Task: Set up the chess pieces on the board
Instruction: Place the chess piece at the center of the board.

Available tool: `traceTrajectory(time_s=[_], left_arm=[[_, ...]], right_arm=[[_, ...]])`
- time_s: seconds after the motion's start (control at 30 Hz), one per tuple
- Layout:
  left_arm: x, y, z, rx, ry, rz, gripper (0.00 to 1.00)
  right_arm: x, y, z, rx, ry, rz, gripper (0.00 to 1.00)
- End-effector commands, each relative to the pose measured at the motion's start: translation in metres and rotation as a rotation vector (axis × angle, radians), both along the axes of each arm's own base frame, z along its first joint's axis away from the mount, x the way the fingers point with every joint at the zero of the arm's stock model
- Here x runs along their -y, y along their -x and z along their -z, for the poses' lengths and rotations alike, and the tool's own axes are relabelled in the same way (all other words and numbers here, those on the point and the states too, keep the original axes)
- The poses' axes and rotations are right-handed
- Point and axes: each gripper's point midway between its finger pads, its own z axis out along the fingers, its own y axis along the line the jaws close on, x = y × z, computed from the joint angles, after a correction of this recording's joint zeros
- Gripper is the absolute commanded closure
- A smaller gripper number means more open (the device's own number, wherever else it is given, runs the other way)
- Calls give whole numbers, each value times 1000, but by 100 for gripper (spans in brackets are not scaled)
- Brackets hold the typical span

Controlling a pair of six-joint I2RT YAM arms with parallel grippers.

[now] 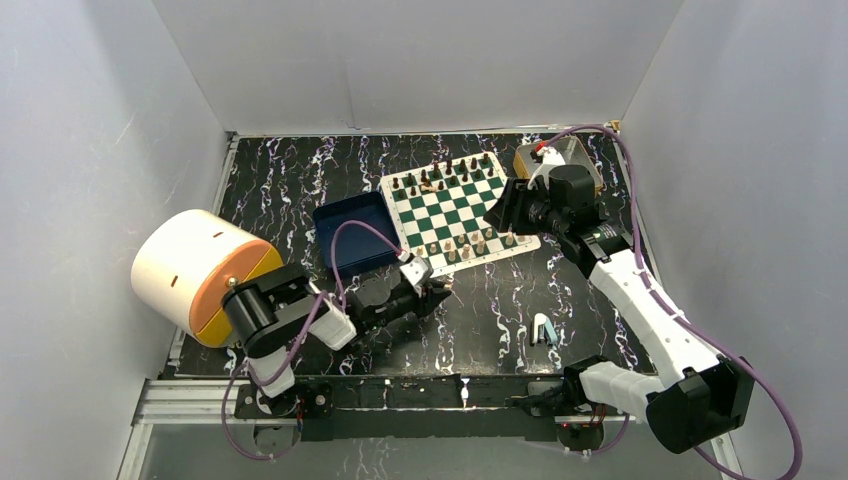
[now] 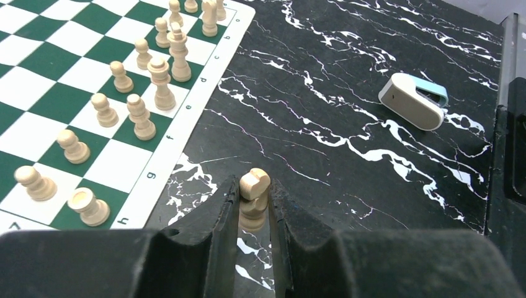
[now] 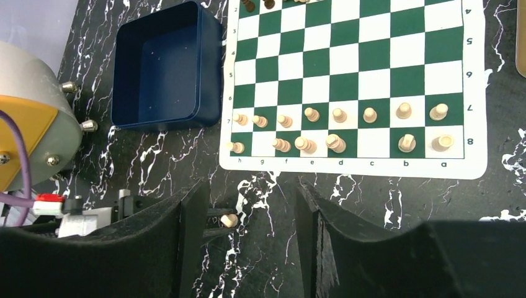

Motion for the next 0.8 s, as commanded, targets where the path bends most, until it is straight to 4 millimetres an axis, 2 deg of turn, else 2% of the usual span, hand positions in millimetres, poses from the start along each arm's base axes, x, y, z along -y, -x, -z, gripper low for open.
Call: traceTrajectory(time_s=[0.0, 0.17, 0.4, 0.63, 0.77], left_arm=[[16, -8, -24, 80, 109, -21, 100], [24, -2, 0, 47, 119, -21, 100], [22, 2, 25, 45, 81, -13, 100], [15, 6, 24, 56, 76, -13, 94], [11, 8, 22, 59, 74, -12, 86]], right_arm=[[6, 0, -14, 55, -4, 15, 38], [11, -1, -9, 55, 21, 22, 37], [15, -4, -6, 54, 36, 28, 36], [14, -5, -4, 48, 39, 25, 35], [12, -6, 0, 38, 37, 16, 34]])
